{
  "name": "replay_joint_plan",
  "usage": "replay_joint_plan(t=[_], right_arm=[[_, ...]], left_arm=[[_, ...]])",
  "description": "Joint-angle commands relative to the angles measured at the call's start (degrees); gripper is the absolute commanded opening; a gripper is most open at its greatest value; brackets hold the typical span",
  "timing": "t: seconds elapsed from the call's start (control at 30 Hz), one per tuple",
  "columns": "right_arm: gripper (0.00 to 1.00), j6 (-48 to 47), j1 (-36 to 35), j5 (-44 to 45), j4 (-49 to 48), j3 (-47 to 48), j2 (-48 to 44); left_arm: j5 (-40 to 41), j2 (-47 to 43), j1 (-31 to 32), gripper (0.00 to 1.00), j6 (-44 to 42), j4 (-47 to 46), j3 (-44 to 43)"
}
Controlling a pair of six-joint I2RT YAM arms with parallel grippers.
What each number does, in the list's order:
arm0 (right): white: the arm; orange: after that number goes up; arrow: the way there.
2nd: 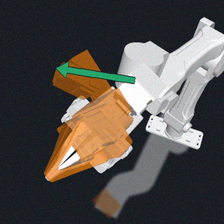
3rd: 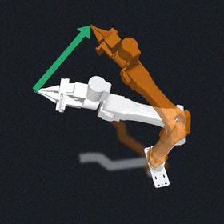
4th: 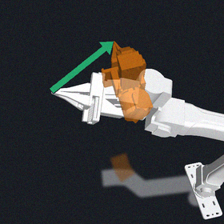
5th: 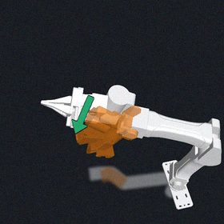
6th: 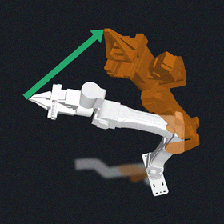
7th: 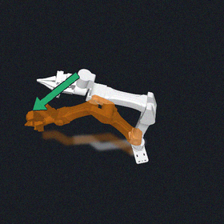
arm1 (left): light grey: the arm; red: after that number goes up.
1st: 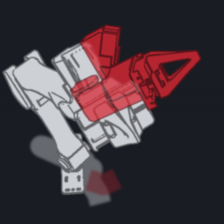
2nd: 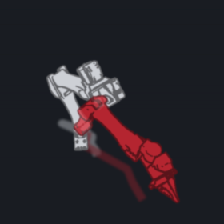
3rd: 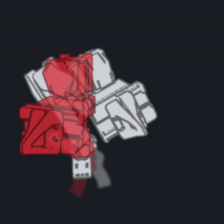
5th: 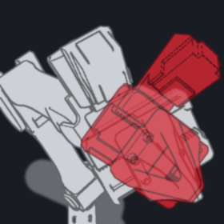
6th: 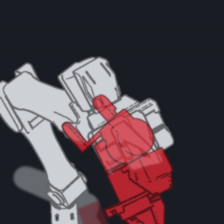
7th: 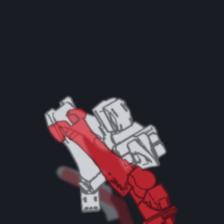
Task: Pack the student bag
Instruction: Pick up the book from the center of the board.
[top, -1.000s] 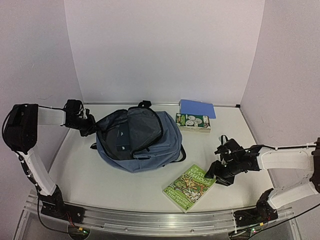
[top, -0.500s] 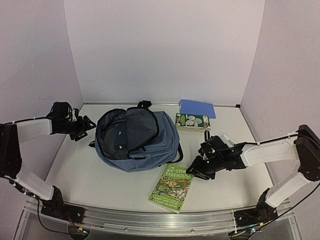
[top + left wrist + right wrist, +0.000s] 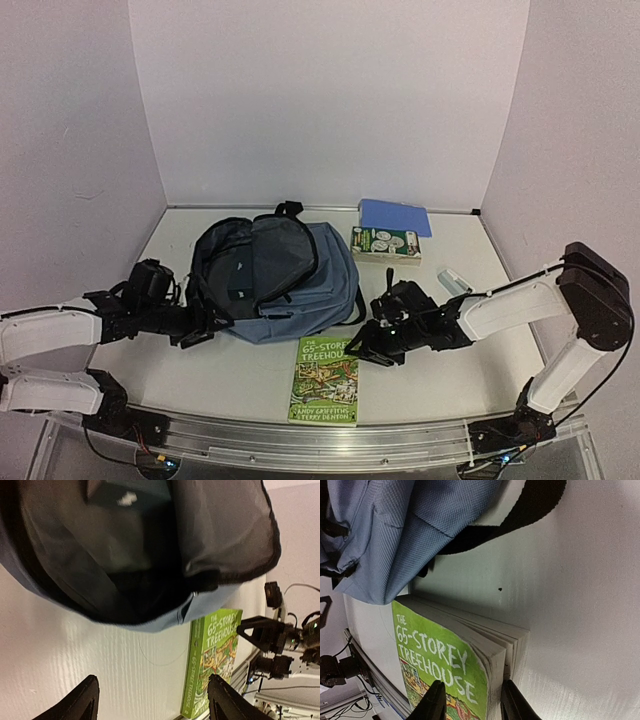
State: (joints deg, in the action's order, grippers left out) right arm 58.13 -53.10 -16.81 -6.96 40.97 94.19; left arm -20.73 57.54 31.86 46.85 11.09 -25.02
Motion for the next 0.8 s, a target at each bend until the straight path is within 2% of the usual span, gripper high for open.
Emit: replay_joint_plan(t=[0.0, 0.13, 0.3, 0.53, 0.77], right_arm=[[0.38, 1.4, -0.7, -3.3, -6.1, -3.8, -2.7], [0.4, 2.6, -1.3, -4.8, -9.0, -5.0, -2.2], [0.4, 4.9, -2.2, -7.0, -13.8, -5.9, -0.6], [0.4, 5.9, -2.6, -6.6, -15.7, -7.0, -0.6], [0.39, 6.2, -2.8, -7.6, -17.6, -6.5, 0.9]], left_arm=[[2.2, 3.8, 8.6, 0.72, 6.8, -12.9, 1.2], [3.3, 11.8, 15.4, 0.73, 7.9, -20.4, -0.7], [2.7, 23.7, 20.0, 0.69, 8.7, -29.6, -4.0], [-0.5, 33.0, 22.6, 0.65, 8.2, -32.5, -8.7], [-2.9, 37.1, 22.9, 0.56, 9.9, -33.8, -9.0]])
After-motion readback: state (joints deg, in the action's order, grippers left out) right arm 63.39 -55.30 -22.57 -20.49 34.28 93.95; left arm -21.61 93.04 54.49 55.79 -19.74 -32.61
